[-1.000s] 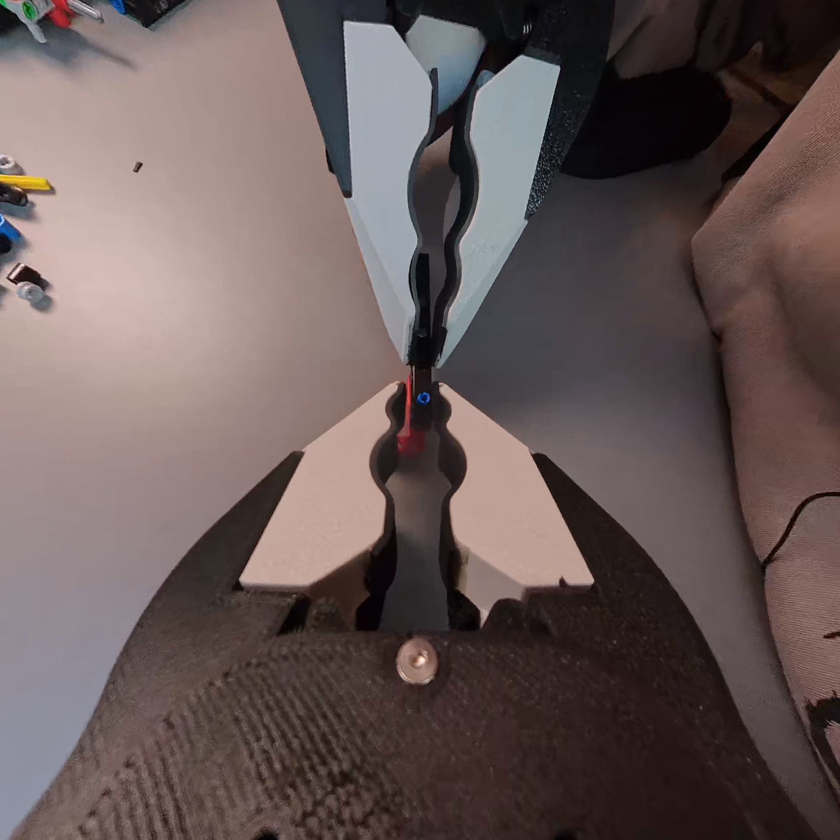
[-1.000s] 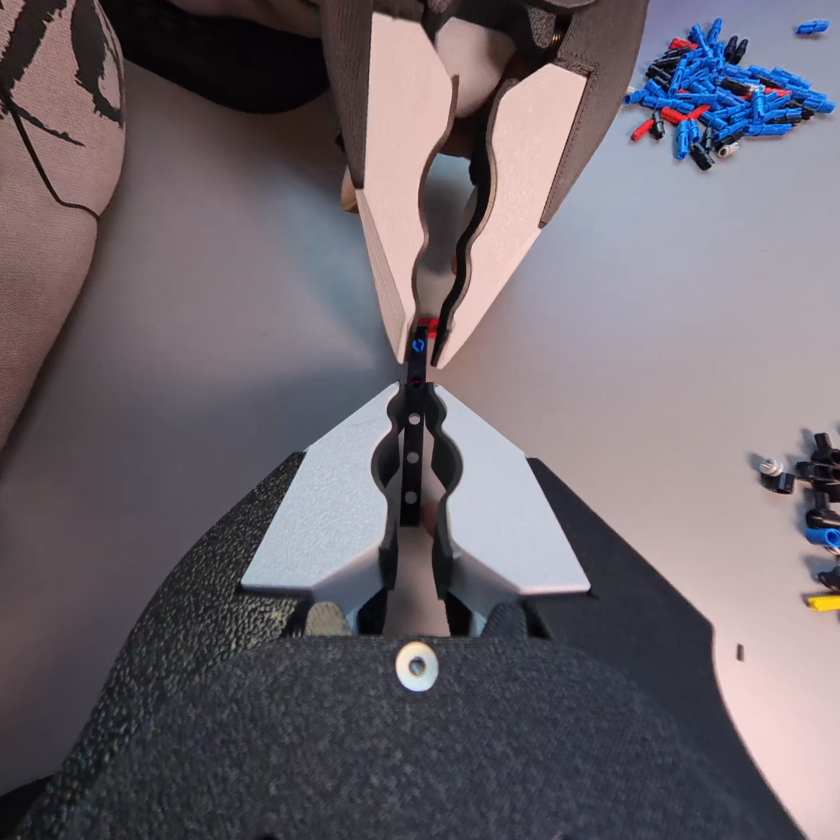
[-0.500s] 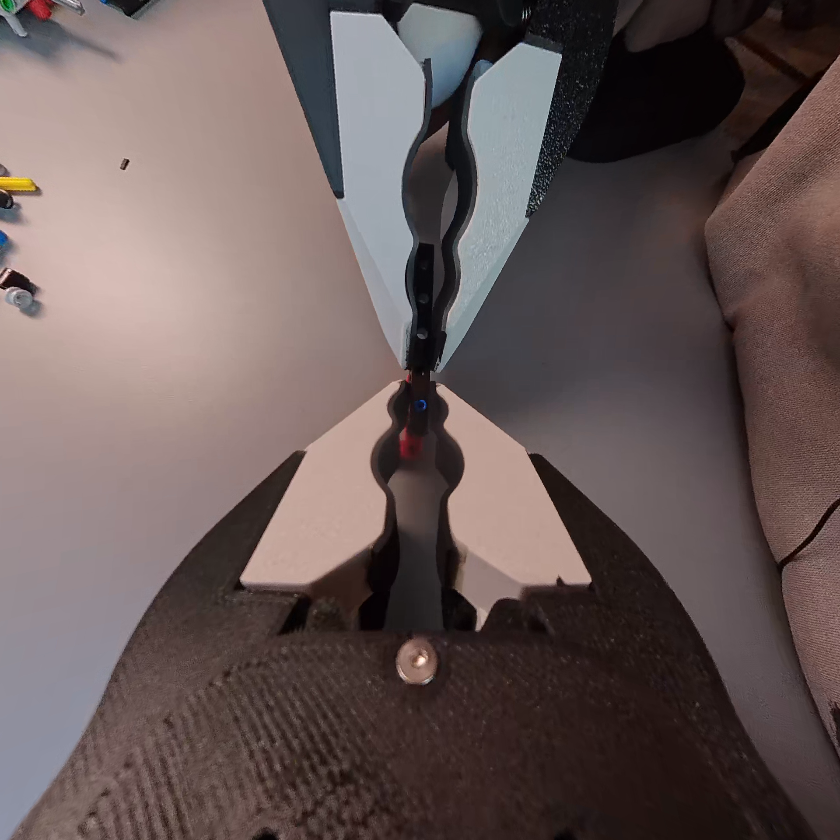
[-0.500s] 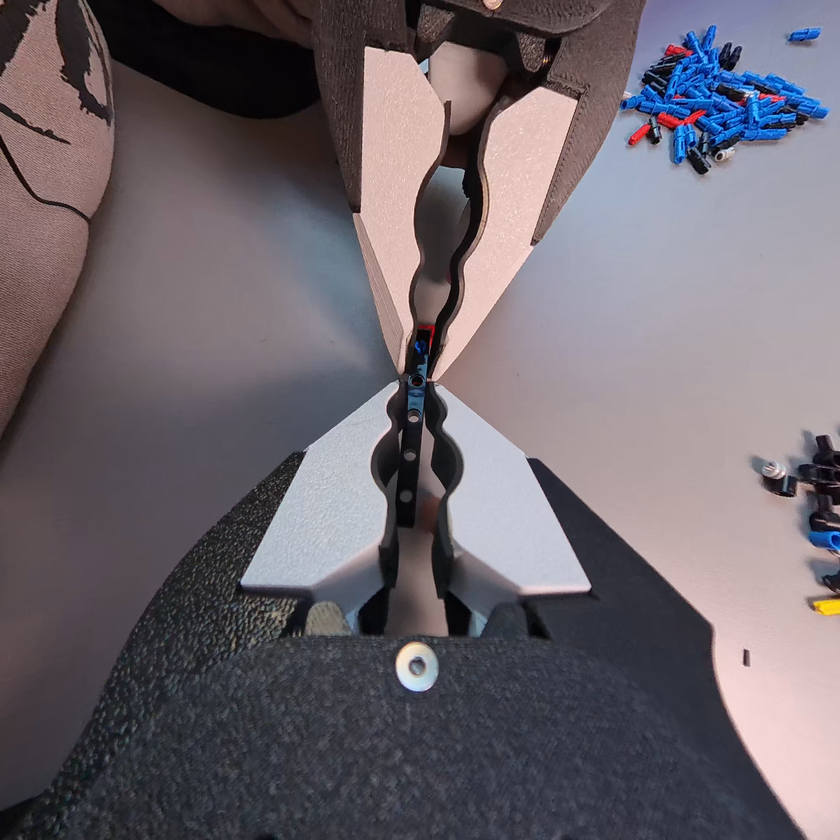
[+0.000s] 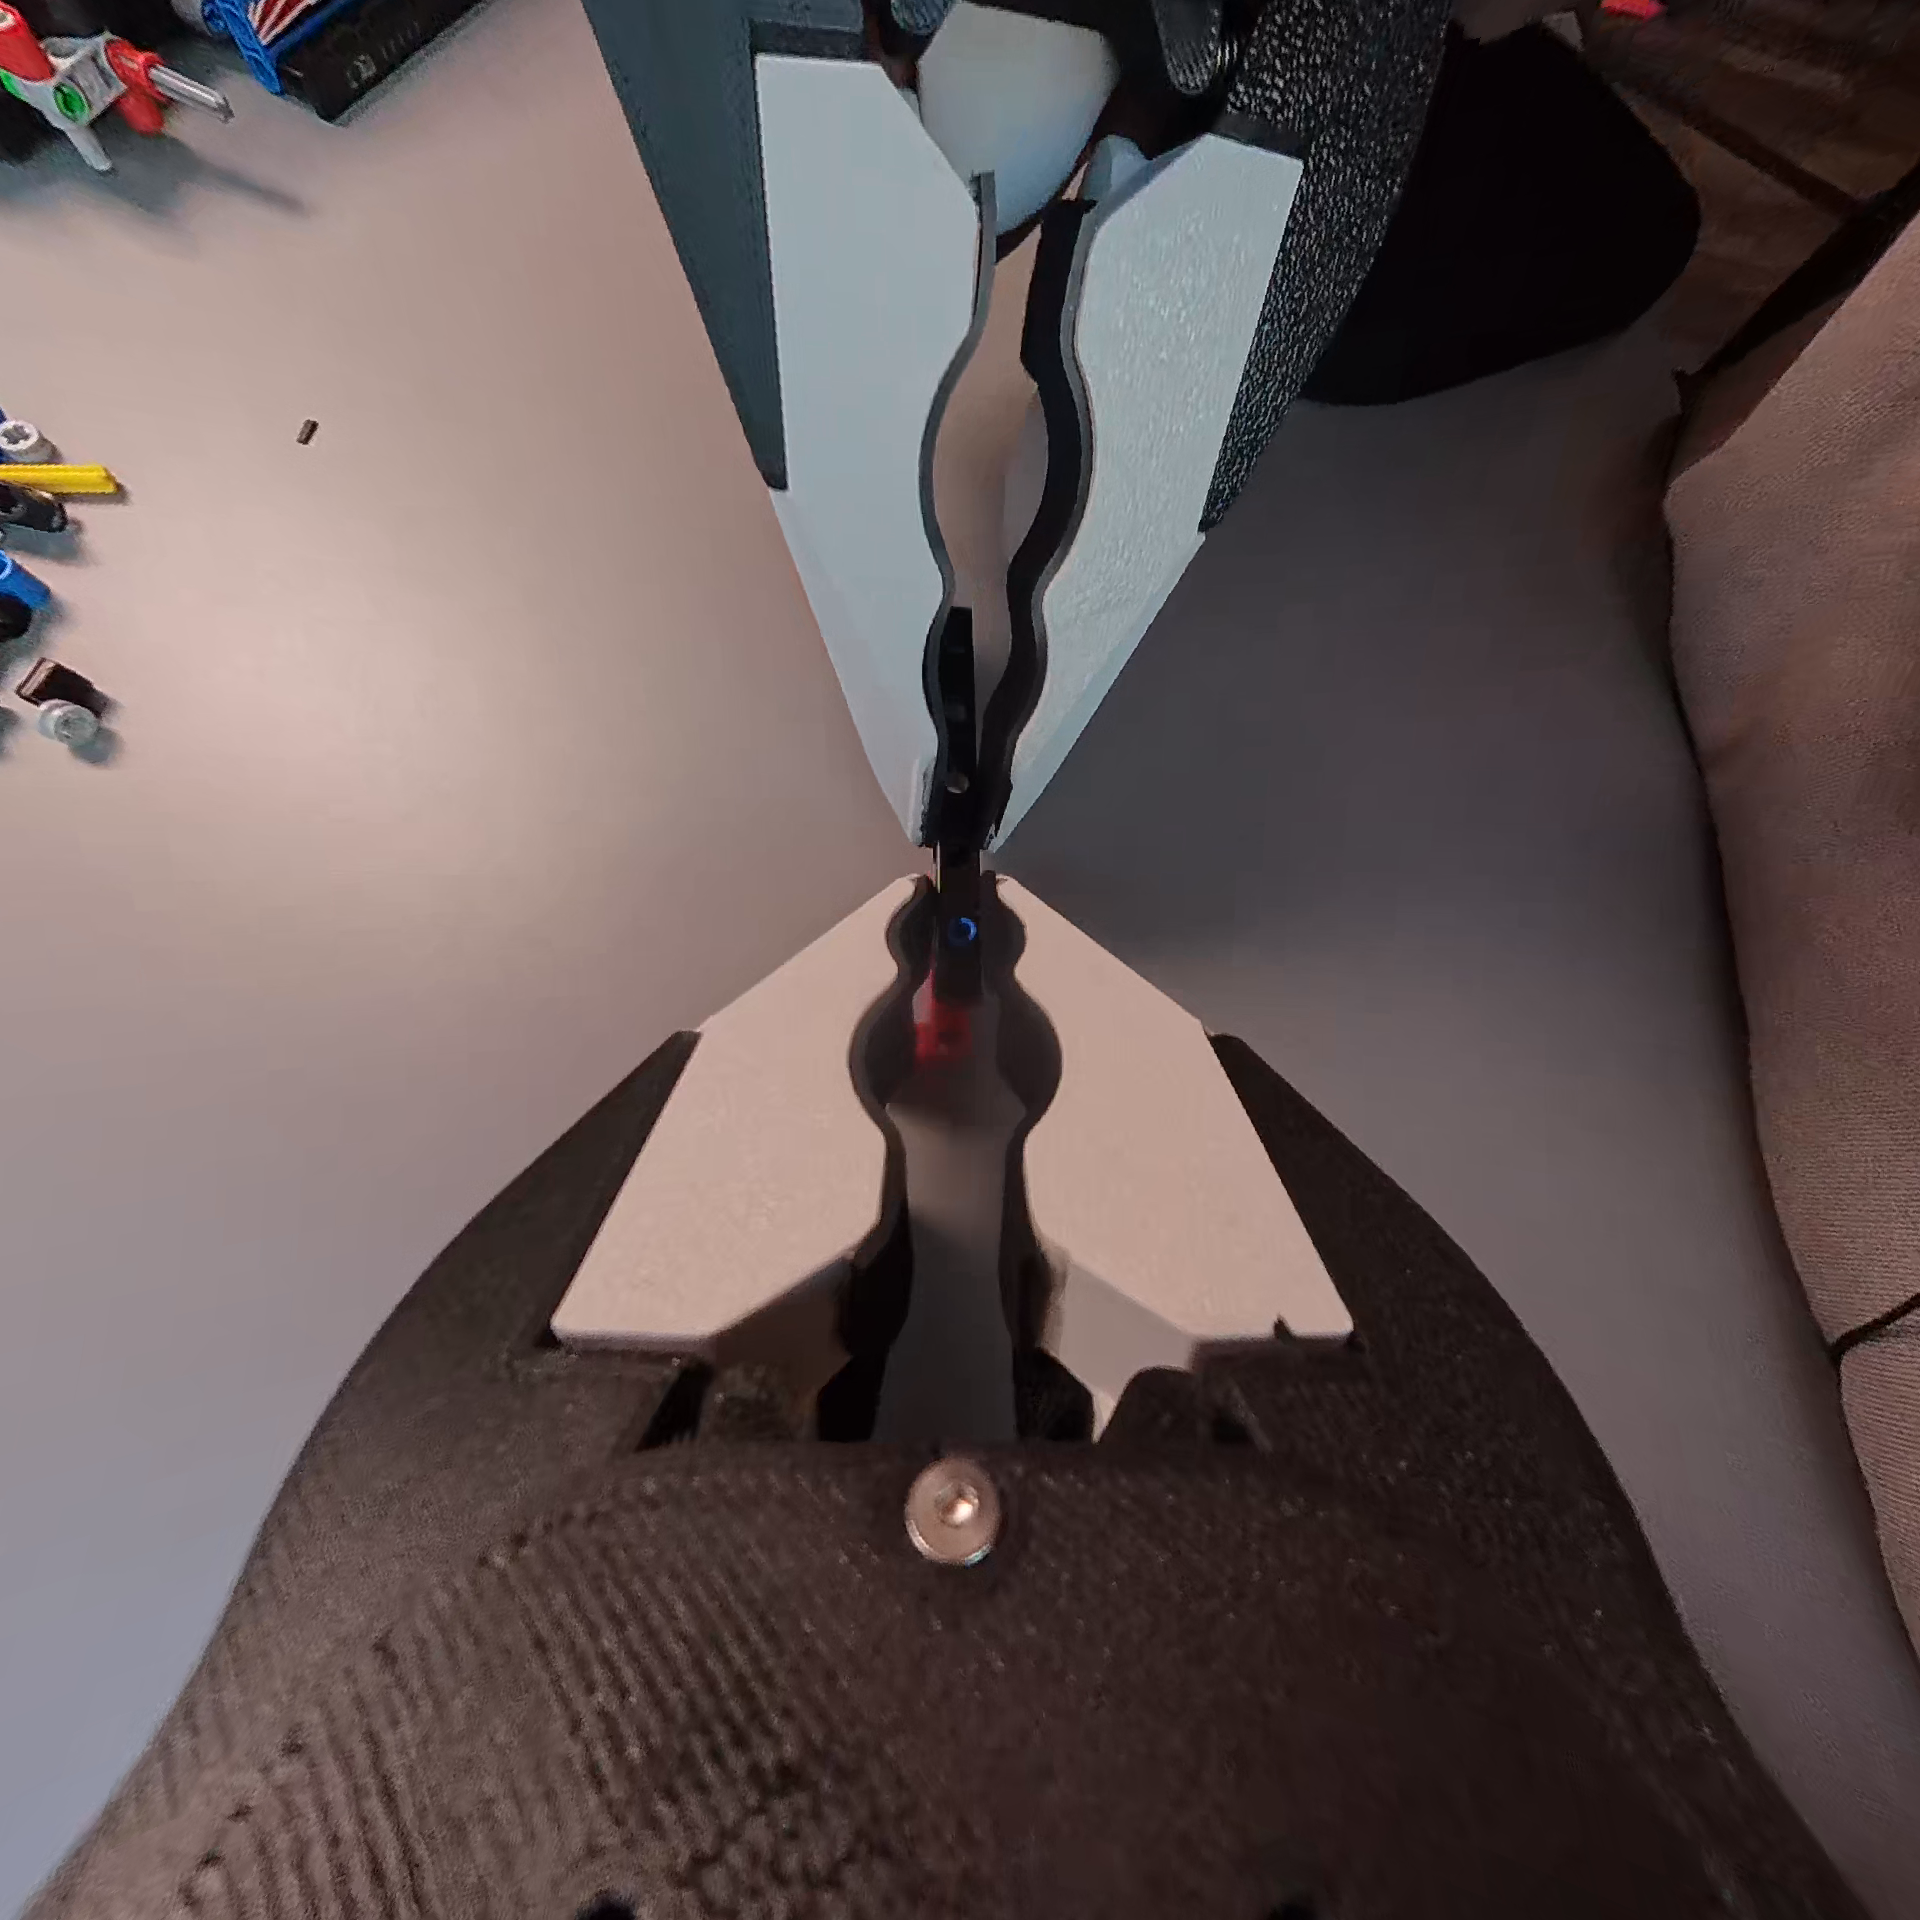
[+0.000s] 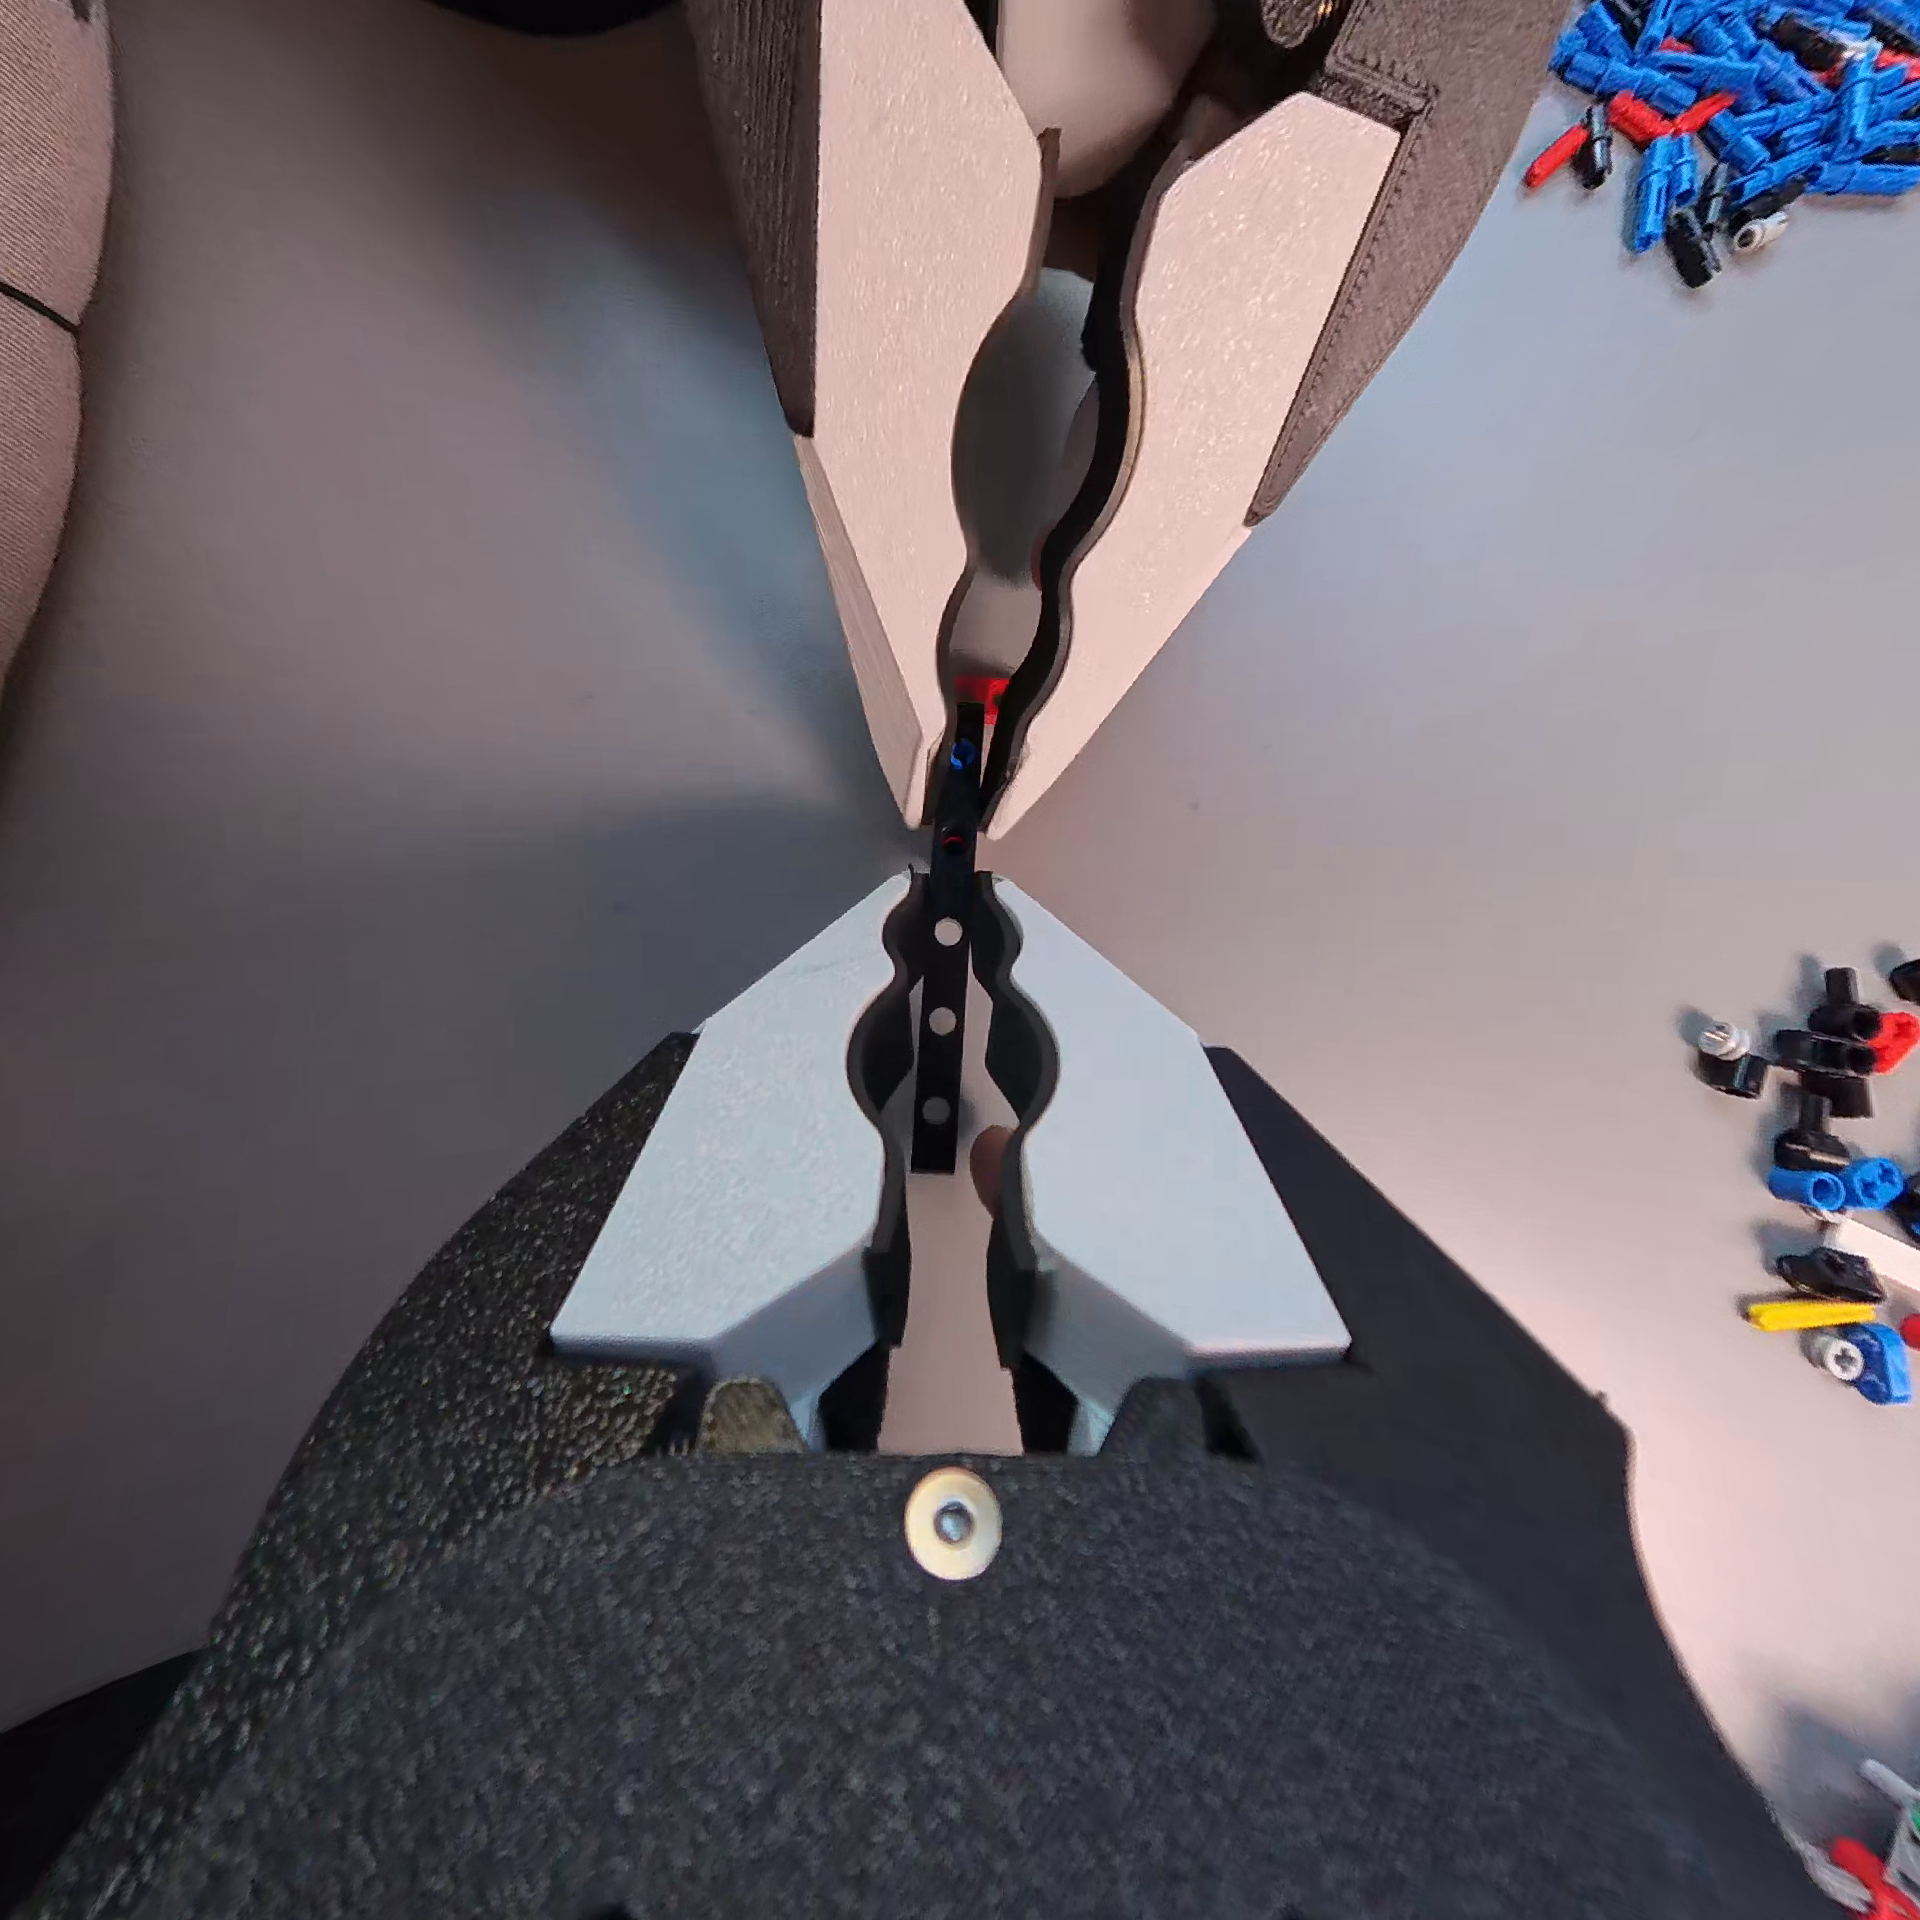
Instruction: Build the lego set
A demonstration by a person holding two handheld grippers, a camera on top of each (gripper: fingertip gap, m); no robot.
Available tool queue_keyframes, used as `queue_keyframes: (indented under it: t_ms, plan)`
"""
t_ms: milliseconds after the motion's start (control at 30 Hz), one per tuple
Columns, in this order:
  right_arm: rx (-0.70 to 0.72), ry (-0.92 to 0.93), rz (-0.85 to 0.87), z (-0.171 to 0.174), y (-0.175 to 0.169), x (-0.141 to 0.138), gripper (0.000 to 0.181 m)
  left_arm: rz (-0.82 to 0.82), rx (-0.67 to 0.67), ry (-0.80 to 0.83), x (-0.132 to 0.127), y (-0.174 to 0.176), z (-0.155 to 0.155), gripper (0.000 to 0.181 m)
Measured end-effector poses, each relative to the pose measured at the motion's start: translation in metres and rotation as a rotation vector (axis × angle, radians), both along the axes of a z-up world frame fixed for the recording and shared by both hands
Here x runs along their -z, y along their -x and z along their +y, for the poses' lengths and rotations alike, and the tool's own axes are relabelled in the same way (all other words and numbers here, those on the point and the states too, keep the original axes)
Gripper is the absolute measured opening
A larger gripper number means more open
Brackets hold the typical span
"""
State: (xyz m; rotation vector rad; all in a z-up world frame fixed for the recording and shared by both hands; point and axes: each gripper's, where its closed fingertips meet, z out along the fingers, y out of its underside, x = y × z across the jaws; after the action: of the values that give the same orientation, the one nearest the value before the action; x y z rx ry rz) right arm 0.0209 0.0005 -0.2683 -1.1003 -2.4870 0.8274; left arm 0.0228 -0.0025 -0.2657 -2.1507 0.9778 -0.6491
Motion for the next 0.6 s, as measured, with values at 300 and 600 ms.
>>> queue_keyframes:
  t_ms: [300,600]
  plan:
    - [0.011,0.027,-0.037,-0.0056,0.0018,0.0032,0.006,0.01,0.041,-0.024,0.0005,-0.0001,-0.0026,0.007]
    - [0.034,0.0,-0.069,-0.007,0.0031,0.0035,0.006,0.037,0.059,-0.066,0.0018,0.0014,-0.0042,0.007]
